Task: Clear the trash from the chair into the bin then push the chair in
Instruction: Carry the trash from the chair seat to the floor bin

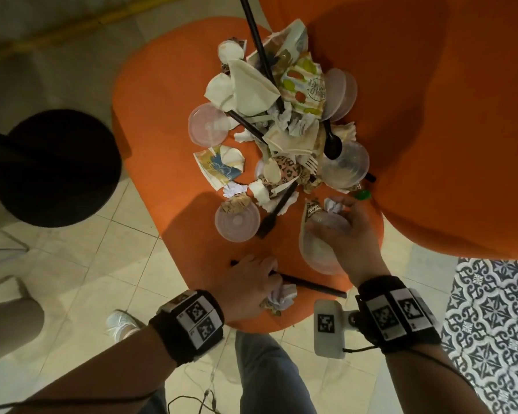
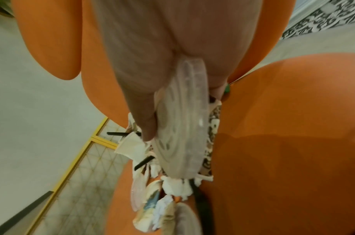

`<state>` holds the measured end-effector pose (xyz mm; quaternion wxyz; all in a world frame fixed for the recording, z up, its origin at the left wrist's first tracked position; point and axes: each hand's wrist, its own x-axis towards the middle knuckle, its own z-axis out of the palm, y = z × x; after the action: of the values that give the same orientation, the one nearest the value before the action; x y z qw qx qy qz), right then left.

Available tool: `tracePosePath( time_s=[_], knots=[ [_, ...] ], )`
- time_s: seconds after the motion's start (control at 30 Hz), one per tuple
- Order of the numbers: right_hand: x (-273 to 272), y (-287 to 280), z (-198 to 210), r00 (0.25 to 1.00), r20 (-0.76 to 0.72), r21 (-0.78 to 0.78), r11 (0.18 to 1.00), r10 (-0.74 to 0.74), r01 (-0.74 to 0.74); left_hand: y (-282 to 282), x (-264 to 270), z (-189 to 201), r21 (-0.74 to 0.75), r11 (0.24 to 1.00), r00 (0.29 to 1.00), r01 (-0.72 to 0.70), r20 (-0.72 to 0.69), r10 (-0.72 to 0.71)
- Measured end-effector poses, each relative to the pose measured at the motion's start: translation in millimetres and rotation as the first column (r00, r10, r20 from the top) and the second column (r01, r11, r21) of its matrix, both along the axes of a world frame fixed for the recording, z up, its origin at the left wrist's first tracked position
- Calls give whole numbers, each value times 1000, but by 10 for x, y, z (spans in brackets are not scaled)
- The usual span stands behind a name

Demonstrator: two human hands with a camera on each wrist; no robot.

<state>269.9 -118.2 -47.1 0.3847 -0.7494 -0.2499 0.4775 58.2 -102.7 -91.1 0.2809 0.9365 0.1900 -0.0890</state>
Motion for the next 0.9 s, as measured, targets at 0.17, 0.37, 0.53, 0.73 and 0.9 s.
tracePosePath(
  time_s=[0.17, 0.37, 0.53, 0.73, 0.9],
  knots=[
    [-368, 255, 226, 990, -9, 117, 983, 141, -139, -11, -568, 135, -133, 943, 952, -305, -36, 303],
    [-1426, 782, 329, 887, -73, 153, 884, 456, -442, -219, -1869, 397, -280, 695, 731, -663, -37, 682],
    [-2945, 975, 218, 727, -126, 168, 737, 675, -655, -742, -3276, 302, -273, 126, 167, -954, -132, 977],
    [-4938, 776, -214, 608, -258, 80, 644, 751, -761, -1054, -4797, 3, -382, -636, -502, -670, -398, 768],
    [-7006, 573, -782, 553, -278, -42, 565, 785, -824, -1108, -6419, -453, -318, -819, -603, -477, -560, 568]
  ],
)
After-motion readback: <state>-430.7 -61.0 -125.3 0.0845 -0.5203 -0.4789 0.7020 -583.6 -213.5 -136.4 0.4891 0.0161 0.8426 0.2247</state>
